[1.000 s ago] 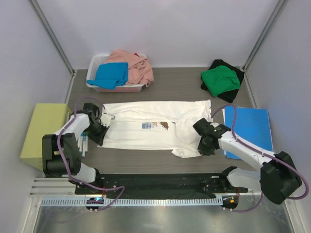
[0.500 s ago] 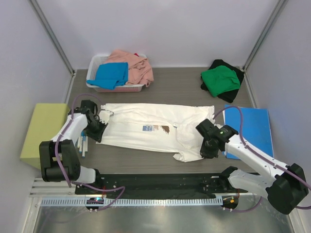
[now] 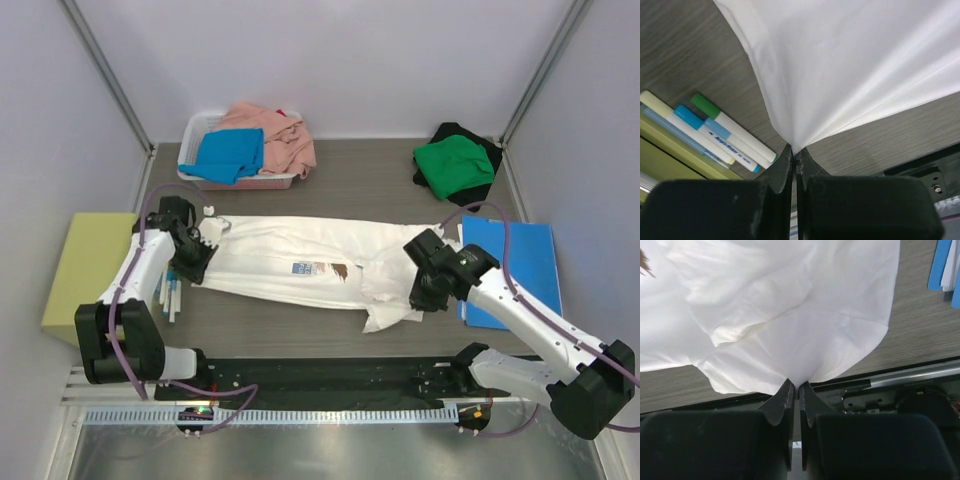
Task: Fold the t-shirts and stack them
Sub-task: Fold the tshirt
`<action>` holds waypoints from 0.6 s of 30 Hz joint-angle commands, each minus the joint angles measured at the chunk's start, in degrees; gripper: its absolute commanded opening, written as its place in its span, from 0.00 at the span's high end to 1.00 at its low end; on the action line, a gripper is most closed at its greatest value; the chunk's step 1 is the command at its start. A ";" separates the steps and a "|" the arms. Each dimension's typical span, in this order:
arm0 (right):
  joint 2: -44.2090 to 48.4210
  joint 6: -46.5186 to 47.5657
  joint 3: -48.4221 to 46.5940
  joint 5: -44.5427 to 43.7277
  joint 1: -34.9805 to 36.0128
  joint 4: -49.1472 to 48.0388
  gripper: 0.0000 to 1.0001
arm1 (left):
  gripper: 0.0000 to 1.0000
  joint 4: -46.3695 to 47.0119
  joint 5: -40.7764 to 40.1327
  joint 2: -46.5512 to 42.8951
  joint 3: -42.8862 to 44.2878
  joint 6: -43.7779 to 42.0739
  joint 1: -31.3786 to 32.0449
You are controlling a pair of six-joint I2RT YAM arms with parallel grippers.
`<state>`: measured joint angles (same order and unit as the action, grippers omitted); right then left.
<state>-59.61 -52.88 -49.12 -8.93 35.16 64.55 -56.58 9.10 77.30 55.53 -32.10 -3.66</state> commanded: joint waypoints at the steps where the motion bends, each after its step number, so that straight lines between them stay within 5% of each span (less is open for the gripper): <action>1: -2.96 0.24 -7.82 -4.69 0.18 -0.92 0.89 | 1.00 4.79 0.21 4.17 6.69 2.21 -0.47; 11: -9.73 3.31 -10.47 -9.88 -4.38 -9.62 0.89 | 1.00 5.34 1.71 22.80 29.52 8.10 -0.38; 18: -12.63 6.82 -11.78 -10.59 -13.77 -17.35 0.89 | 1.00 4.90 1.88 28.52 35.09 9.24 0.06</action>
<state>-71.46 -49.10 -57.89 -16.47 26.30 53.19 -52.10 10.72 104.90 87.64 -24.27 -3.73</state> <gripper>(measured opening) 0.112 0.008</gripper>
